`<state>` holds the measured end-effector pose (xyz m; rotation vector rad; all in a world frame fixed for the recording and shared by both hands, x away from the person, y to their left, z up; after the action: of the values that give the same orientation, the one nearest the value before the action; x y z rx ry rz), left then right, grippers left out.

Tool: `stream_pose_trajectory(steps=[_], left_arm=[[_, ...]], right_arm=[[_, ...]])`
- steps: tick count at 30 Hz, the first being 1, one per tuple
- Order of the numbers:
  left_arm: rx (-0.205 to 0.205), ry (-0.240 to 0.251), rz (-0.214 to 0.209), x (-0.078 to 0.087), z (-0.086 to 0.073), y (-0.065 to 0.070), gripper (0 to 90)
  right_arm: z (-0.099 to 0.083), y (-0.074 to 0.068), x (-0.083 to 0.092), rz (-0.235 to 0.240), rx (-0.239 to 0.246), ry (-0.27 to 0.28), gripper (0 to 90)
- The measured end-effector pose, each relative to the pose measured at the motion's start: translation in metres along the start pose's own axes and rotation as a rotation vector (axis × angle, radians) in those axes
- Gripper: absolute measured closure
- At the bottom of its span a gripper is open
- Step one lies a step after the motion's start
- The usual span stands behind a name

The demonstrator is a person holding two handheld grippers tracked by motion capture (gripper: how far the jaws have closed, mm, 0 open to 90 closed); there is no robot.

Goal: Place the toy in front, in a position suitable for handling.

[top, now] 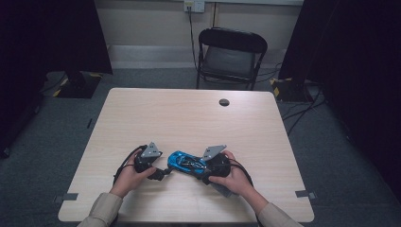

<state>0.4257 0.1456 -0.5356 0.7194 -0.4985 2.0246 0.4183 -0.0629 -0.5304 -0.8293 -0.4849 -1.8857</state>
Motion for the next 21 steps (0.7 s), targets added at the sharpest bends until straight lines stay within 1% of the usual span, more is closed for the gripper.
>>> stream_pose_trajectory(steps=[1,3,5,6,7,8,10,12,16,19,21], left_arm=[[0.005,0.006,-0.004,-0.001,0.001,0.0,17.9],[0.004,0.003,-0.019,-0.005,0.002,0.002,16.7],[0.005,0.006,-0.033,-0.009,0.004,0.004,15.5],[-0.002,-0.001,-0.04,-0.011,0.005,0.005,15.4],[-0.004,0.003,-0.04,-0.012,0.006,0.006,15.3],[-0.016,-0.003,-0.044,-0.013,0.007,0.006,14.9],[-0.016,-0.004,-0.052,-0.014,0.007,0.007,15.1],[-0.025,-0.006,-0.054,-0.015,0.008,0.007,15.9],[-0.024,-0.004,-0.053,-0.014,0.007,0.007,16.9],[-0.021,-0.004,-0.052,-0.014,0.007,0.006,17.5],[-0.018,-0.004,-0.053,-0.013,0.007,0.006,17.8]], right_arm=[[-0.002,0.001,0.002,0.0,0.004,0.006,24.5],[-0.005,0.001,0.004,0.009,0.005,0.009,24.5],[-0.007,0.001,0.006,0.007,0.008,0.011,24.5],[-0.008,0.001,0.007,0.009,0.008,0.009,24.4],[-0.009,0.002,0.007,0.013,0.009,0.009,24.4],[-0.009,0.002,0.007,0.013,0.007,0.007,24.4],[-0.01,0.003,0.007,0.016,-0.007,0.0,24.3],[-0.01,0.003,0.007,0.016,-0.01,-0.003,24.0],[-0.007,0.003,0.007,0.008,-0.017,-0.008,23.4],[-0.002,0.002,0.007,0.021,-0.039,0.007,21.5],[0.007,0.003,0.01,0.014,-0.07,0.057,17.7]])
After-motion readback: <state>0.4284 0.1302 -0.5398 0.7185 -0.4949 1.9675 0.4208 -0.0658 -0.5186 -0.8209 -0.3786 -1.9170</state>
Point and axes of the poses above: each handheld gripper's, and its own axes: x roughly backward along the jaws, z roughly out of its top, y roughly to its right, the point moved 6 cm from there along -x, roughly forward along the jaws, and after that the axes turned 6 degrees about -x, right-handed, at the moved point
